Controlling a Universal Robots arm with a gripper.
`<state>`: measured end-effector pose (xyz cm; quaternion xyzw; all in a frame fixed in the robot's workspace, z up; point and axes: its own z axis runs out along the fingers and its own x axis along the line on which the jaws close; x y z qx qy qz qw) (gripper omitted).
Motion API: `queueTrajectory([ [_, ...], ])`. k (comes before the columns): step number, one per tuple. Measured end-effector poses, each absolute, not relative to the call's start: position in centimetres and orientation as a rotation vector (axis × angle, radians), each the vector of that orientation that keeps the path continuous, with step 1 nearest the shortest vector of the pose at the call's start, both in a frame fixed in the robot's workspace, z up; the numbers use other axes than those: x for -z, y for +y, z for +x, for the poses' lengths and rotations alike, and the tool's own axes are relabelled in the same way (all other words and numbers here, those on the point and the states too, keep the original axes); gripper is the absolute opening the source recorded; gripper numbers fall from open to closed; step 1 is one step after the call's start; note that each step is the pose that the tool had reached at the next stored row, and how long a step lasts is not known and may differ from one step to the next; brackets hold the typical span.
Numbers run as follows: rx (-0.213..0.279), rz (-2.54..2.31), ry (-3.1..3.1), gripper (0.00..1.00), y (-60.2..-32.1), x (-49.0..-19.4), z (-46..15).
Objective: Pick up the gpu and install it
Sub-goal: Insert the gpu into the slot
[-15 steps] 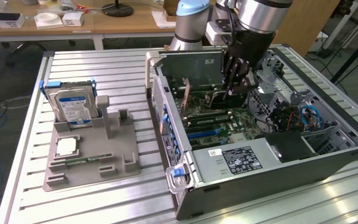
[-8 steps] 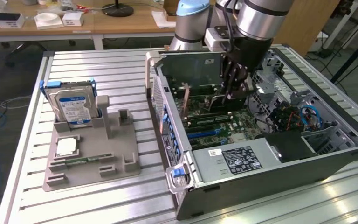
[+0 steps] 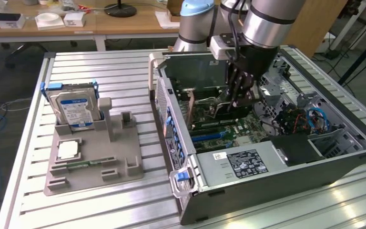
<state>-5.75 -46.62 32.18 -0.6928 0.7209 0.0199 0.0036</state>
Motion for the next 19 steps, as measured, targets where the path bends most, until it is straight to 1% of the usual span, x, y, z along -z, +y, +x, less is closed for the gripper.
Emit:
queueTrajectory([
  [19, -0.058, -2.171, 2.255, 0.26, -46.9, -29.3, -6.7],
])
